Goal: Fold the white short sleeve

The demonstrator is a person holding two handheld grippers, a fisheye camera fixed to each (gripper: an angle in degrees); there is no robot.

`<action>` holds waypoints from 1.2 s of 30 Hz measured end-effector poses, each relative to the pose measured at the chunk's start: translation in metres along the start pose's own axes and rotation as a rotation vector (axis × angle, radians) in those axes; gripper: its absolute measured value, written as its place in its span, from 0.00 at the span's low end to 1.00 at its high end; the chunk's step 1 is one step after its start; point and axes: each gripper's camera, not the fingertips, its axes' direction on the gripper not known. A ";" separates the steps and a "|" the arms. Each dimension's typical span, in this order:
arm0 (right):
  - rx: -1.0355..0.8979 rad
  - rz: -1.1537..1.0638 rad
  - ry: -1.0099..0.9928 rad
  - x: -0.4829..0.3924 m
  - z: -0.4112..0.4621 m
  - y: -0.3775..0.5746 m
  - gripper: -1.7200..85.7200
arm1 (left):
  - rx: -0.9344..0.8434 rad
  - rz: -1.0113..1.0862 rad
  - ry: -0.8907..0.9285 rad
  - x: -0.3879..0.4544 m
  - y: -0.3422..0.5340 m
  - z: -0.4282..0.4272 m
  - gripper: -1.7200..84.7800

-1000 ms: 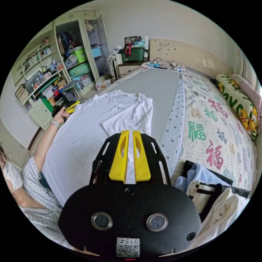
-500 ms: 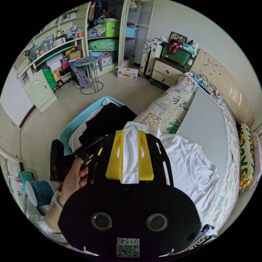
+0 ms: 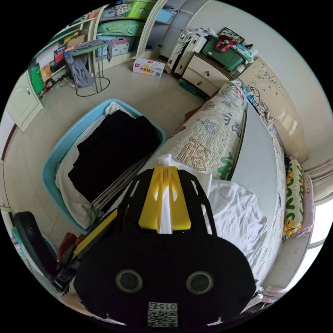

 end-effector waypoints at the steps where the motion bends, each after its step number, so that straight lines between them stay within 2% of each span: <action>1: 0.021 0.022 -0.016 0.008 -0.006 0.004 0.04 | -0.003 0.042 0.004 0.011 -0.001 0.005 0.01; 7: 0.291 0.198 -0.174 0.104 -0.074 0.082 0.03 | -0.207 0.457 0.048 0.135 -0.008 0.071 0.01; 11: 0.382 0.311 -0.340 0.169 -0.083 0.165 0.04 | -0.537 0.825 0.084 0.238 0.020 0.138 0.01; 12: 0.342 0.322 -0.370 0.183 -0.080 0.184 0.04 | -0.673 0.942 0.092 0.267 0.039 0.158 0.01; 15: 0.291 0.322 -0.369 0.209 -0.080 0.231 0.06 | -0.935 1.179 0.081 0.324 0.091 0.190 0.02; 20: 0.361 0.448 -0.195 0.242 -0.083 0.293 0.14 | -0.984 1.416 -0.058 0.388 0.135 0.205 0.05; 24: 0.354 0.455 -0.314 0.263 -0.076 0.301 0.16 | -0.925 1.492 -0.112 0.432 0.146 0.218 0.09; 27: 0.307 0.415 -0.354 0.265 -0.069 0.293 0.17 | -0.974 1.561 -0.155 0.444 0.163 0.249 0.11; 30: 0.247 0.416 -0.351 0.269 -0.063 0.285 0.16 | -1.041 1.639 -0.188 0.441 0.180 0.284 0.12; 33: 0.135 0.429 -0.372 0.276 -0.048 0.274 0.11 | -1.085 1.632 -0.288 0.443 0.180 0.320 0.11; 36: 0.110 0.474 -0.388 0.287 -0.042 0.275 0.07 | -1.097 1.671 -0.273 0.456 0.181 0.332 0.09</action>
